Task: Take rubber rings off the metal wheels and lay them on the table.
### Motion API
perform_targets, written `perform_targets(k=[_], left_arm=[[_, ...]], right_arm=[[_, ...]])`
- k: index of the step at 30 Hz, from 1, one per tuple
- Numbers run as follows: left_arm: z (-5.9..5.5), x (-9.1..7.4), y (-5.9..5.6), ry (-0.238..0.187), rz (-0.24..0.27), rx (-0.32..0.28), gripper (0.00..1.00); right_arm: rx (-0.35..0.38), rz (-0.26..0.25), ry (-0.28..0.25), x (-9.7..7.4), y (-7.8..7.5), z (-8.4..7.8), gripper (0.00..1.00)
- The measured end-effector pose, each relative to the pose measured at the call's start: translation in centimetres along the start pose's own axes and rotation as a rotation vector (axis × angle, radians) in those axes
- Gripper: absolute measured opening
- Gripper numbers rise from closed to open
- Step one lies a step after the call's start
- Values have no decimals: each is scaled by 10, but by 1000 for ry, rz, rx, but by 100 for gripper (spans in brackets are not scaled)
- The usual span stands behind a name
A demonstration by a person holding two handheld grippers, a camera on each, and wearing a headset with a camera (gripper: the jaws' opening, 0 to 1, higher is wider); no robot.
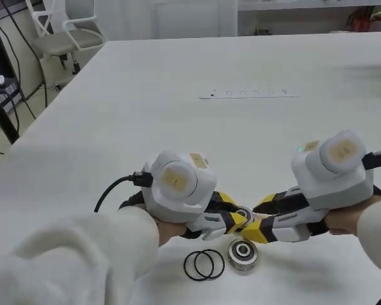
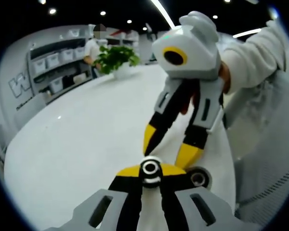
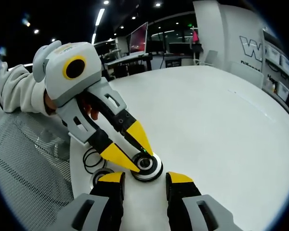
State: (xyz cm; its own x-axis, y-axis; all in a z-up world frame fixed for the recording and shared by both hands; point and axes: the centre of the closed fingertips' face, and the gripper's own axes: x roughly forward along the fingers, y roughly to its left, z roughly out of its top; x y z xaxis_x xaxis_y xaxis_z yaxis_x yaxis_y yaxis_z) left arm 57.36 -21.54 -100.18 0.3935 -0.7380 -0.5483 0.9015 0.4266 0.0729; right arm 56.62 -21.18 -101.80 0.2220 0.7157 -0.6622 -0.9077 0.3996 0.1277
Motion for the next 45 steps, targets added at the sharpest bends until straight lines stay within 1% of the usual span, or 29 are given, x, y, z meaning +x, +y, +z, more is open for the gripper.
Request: perform_targets(k=[2, 7, 10, 12, 13, 16, 18, 29, 33, 34, 35, 36, 37, 38, 41, 44, 45], left_arm=[[0, 0, 0, -2, 1, 2, 14], [0, 0, 0, -5, 0, -1, 14], [0, 0, 0, -5, 0, -6, 14], [0, 0, 0, -5, 0, -7, 14], [0, 0, 0, -4, 0, -8, 14], [0, 1, 1, -5, 0, -11, 14], [0, 1, 1, -5, 0, -12, 14], [0, 1, 1, -14, 3, -17, 14], [0, 1, 1, -15, 3, -17, 14], [0, 1, 1, -15, 4, -15, 14], [0, 1, 1, -14, 5, -13, 14], [0, 1, 1, -14, 5, -12, 14], [0, 0, 1, -13, 7, -12, 14], [0, 0, 1, -13, 7, -12, 14], [0, 0, 1, -13, 9, -13, 14], [-1, 0, 1, -12, 11, -14, 14], [-1, 0, 1, -12, 12, -14, 14]], right_arm=[[5, 0, -1, 1, 1, -1, 29], [15, -5, -13, 1, 0, 1, 29], [10, -7, -7, 1, 0, 0, 28], [-1, -12, -3, 0, -2, -1, 23], [-11, -4, -10, 0, -1, 1, 23], [-4, 1, -6, -1, 0, 0, 21], [-26, -1, -5, -2, -1, 0, 20], [-52, 9, 5, -5, 0, -2, 17], [-31, 18, 11, -6, -1, -4, 15], [-30, 20, 13, -7, -1, -5, 13], [-30, 23, 27, -7, 0, -8, 10], [-36, 17, 37, -7, -2, -11, 5], [-26, 23, 20, -7, -1, -8, 5], [-18, 23, 26, -7, -1, -9, 5], [-26, 18, 30, -7, -1, -8, 5], [1, 2, 29, -8, -4, -9, 0], [3, -1, 26, -8, -6, -8, 0]])
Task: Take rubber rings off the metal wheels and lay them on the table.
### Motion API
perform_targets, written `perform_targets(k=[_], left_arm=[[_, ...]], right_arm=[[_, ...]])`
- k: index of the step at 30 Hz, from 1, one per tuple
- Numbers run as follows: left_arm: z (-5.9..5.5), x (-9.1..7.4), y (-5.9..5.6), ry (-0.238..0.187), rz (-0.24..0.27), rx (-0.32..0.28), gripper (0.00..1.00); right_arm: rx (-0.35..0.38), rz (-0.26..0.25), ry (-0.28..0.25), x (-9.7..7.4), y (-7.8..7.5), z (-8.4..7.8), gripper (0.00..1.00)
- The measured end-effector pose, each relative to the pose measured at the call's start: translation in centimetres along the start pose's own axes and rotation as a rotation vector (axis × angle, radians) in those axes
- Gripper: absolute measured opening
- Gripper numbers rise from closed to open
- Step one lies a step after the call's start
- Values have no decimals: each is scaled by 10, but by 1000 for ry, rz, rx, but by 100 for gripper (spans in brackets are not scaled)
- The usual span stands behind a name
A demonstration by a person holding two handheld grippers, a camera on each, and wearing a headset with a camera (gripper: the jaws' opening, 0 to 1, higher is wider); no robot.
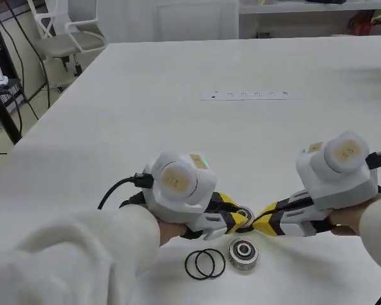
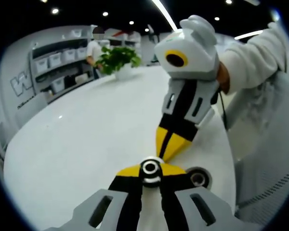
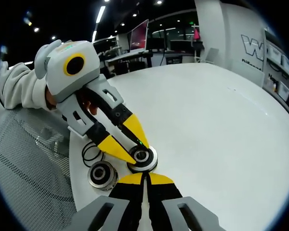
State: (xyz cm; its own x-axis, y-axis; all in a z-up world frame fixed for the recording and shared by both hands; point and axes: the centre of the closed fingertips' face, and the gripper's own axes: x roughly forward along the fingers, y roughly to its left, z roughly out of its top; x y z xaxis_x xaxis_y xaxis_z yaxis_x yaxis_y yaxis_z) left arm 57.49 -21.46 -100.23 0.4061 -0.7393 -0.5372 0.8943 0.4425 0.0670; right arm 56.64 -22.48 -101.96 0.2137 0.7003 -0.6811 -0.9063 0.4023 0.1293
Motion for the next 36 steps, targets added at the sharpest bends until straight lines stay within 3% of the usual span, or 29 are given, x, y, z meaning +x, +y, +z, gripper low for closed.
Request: perform_targets(k=[5, 12, 18, 21, 25, 27, 29, 30, 33, 34, 36], left_arm=[[0, 0, 1, 1, 3, 1, 14], [0, 0, 2, 1, 8, -2, 14], [0, -1, 3, 0, 11, -6, 14], [0, 0, 2, 0, 8, -5, 14], [0, 0, 1, 0, 5, -3, 14], [0, 0, 1, 0, 6, -1, 14], [0, 0, 1, 0, 5, 0, 14], [0, 0, 1, 1, 5, 2, 14], [0, 0, 2, 1, 4, 3, 14], [0, 0, 2, 2, 5, 4, 14], [0, 0, 2, 1, 4, 3, 14]], right_arm=[[75, -14, -3, 1, -1, 1, 0], [304, -35, 4, 2, -5, -1, 0], [327, -79, 9, 5, -8, 0, 0], [394, -43, -3, 4, -4, 0, 0], [402, -39, -1, 2, -3, 1, 0], [496, -37, -8, 0, -2, 1, 0], [537, -7, -43, -1, -3, 2, 0], [595, 1, -59, -2, -4, 3, 0], [689, 45, -153, -7, -5, 14, 0], [720, 49, -133, -7, -3, 11, 0], [727, 53, -145, -6, -4, 9, 0]])
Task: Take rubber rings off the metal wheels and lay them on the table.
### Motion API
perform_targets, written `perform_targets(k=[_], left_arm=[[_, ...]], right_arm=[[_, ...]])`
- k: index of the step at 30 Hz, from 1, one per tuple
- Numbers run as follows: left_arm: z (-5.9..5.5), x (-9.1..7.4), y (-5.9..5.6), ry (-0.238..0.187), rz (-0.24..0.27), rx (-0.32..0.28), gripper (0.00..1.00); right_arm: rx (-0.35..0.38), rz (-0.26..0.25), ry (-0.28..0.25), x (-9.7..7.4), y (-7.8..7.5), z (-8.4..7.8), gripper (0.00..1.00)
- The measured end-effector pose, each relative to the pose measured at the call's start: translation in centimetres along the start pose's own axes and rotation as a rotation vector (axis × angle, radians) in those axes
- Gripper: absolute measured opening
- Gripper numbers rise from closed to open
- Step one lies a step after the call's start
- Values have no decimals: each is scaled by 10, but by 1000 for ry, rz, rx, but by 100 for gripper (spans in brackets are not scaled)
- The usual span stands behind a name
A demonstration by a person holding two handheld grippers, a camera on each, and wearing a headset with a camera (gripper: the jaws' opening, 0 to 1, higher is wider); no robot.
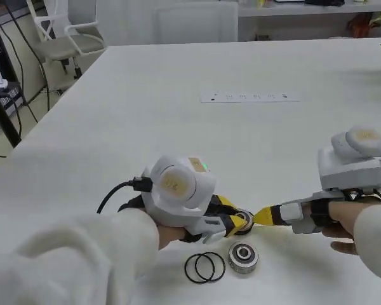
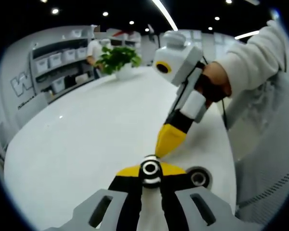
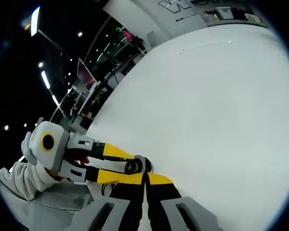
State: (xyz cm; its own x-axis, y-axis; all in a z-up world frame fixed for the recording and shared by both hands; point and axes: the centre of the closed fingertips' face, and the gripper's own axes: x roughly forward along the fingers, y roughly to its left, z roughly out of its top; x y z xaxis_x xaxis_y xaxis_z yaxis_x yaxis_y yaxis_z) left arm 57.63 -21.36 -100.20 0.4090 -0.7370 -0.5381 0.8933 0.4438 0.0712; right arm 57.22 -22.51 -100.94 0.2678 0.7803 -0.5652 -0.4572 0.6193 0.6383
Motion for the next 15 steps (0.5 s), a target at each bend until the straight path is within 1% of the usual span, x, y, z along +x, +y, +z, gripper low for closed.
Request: perform_targets(k=[1, 2, 5, 8, 9, 15], left_arm=[[0, 0, 0, 0, 0, -1, 14], [0, 0, 0, 0, 1, -1, 14], [0, 0, 1, 0, 3, -3, 14], [0, 0, 1, 0, 7, -4, 14], [0, 0, 1, 0, 6, -5, 14], [0, 0, 1, 0, 6, -3, 14]], right_arm=[[41, 9, -9, 0, 1, 0, 0], [53, 15, -19, 0, 1, 0, 0], [146, 47, -61, 0, 1, 0, 0], [237, 72, -88, 0, 1, 0, 0], [251, 77, -86, 0, 1, -1, 0], [218, 74, -67, 0, 2, 0, 0]])
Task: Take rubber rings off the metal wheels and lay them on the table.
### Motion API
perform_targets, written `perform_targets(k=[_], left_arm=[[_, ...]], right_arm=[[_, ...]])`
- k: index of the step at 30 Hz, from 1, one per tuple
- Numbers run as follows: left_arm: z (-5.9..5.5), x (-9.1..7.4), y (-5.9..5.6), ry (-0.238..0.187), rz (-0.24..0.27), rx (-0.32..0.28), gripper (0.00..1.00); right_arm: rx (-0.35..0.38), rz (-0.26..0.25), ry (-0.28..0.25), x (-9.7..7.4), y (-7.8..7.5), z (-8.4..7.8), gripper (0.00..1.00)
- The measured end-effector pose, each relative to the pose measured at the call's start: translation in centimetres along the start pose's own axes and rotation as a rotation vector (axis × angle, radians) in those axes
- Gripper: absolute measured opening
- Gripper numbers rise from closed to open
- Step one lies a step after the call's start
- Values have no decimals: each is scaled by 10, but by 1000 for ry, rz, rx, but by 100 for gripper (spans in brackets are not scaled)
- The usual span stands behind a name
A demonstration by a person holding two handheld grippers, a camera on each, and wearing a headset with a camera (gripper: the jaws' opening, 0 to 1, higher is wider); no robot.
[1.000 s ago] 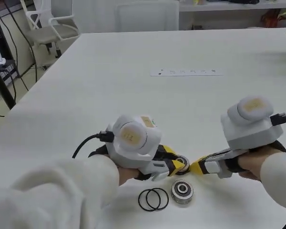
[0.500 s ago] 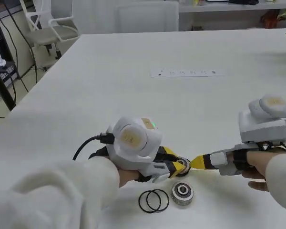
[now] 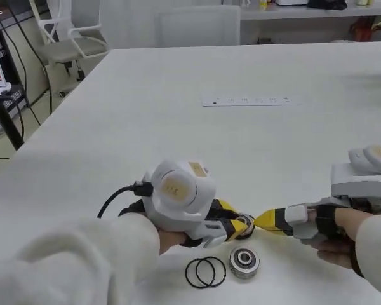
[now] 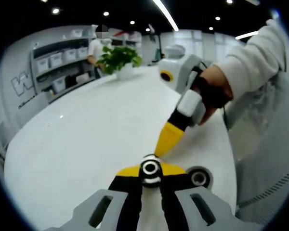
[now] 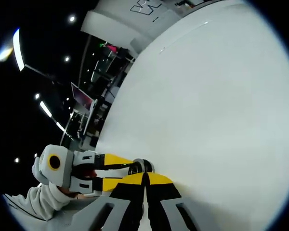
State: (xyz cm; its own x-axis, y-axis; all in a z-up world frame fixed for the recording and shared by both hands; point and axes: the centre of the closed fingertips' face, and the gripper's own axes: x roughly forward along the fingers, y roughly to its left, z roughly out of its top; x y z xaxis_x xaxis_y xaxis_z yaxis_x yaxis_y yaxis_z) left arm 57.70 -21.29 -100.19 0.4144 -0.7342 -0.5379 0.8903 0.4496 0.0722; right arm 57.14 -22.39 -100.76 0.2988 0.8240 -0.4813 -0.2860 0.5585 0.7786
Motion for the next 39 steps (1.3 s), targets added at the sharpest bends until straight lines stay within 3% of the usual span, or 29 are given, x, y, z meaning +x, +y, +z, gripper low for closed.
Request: perform_targets(k=[1, 3, 13, 39], left_arm=[[0, 0, 0, 0, 0, 0, 14], [0, 0, 0, 0, -1, -1, 14], [0, -1, -1, 2, 0, 5, 14], [-1, -1, -1, -1, -2, 6, 14]], right_arm=[[-3, 18, 10, 0, 4, 0, 0], [-44, -1, 16, 0, 3, 0, 0], [-65, 16, 31, 0, 9, -1, 0], [-80, 36, 32, 2, 15, 0, 0]])
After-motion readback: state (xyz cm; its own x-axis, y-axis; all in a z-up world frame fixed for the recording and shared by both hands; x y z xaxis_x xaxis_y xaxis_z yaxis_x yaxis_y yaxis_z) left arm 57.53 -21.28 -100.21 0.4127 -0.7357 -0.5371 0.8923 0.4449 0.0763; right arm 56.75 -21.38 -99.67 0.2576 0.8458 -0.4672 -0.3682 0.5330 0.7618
